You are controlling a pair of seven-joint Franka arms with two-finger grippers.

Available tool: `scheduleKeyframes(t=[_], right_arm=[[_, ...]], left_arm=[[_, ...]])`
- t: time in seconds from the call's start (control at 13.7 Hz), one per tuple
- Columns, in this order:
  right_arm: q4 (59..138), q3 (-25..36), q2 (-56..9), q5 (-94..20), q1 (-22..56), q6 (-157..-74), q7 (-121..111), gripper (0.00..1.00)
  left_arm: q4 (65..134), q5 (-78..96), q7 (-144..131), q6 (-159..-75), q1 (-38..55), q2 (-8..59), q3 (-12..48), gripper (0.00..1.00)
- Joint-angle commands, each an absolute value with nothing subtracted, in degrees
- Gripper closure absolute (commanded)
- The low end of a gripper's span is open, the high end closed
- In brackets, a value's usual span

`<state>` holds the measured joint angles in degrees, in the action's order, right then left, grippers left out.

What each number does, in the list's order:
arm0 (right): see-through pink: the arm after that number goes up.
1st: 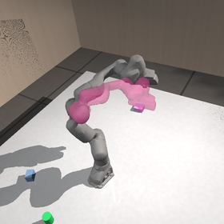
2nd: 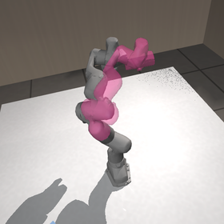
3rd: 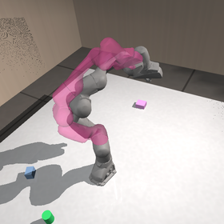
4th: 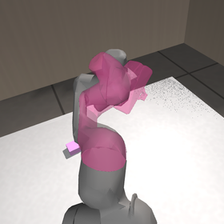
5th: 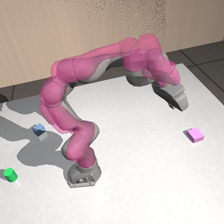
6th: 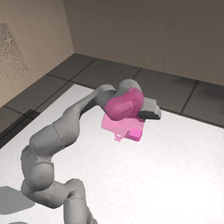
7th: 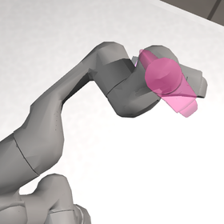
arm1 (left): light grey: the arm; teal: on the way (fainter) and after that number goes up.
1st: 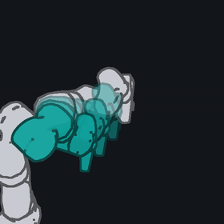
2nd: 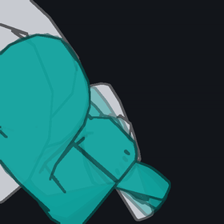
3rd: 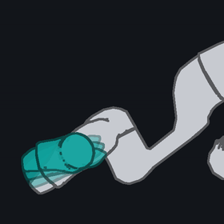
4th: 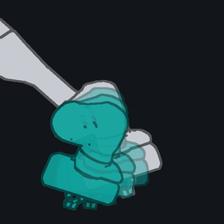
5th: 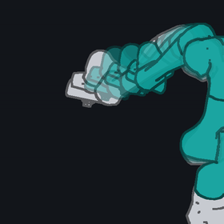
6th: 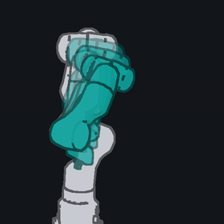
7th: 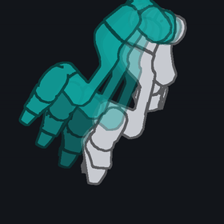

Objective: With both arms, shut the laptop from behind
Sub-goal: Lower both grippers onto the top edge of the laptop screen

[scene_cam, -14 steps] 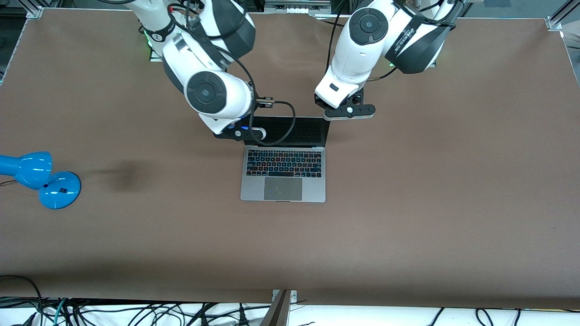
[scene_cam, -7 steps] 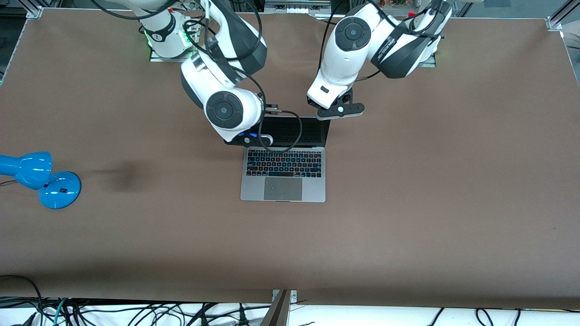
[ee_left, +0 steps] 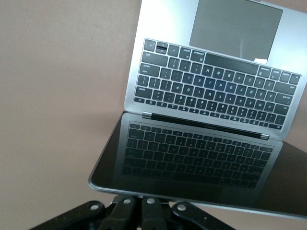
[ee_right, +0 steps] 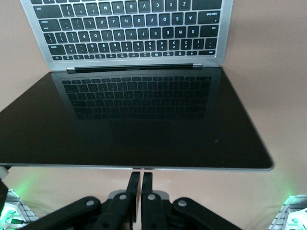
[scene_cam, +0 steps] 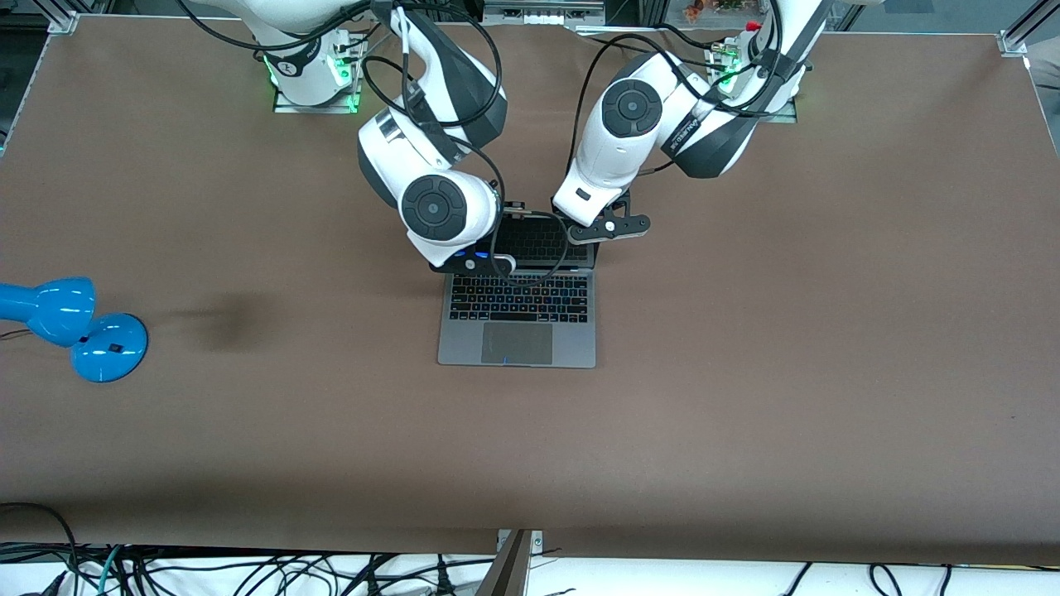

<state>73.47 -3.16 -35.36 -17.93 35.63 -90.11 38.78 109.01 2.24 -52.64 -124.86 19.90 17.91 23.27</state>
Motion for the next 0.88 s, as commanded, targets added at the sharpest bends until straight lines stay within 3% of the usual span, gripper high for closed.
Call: scheduleKeyframes(t=[0.0,0.8], right_arm=[[73.7,-2.9,-35.5,-18.0,36.3,-91.2,39.2,0.92],[73.7,-2.8,-36.7,-12.1,36.8,-97.9,39.2,0.92]], left_arm=[[108.5,0.2,-53.6,-125.8,20.0,20.2,23.2,1.00],[105.4,-0.5,-52.6,-125.2,18.7,21.1,22.8,1.00]])
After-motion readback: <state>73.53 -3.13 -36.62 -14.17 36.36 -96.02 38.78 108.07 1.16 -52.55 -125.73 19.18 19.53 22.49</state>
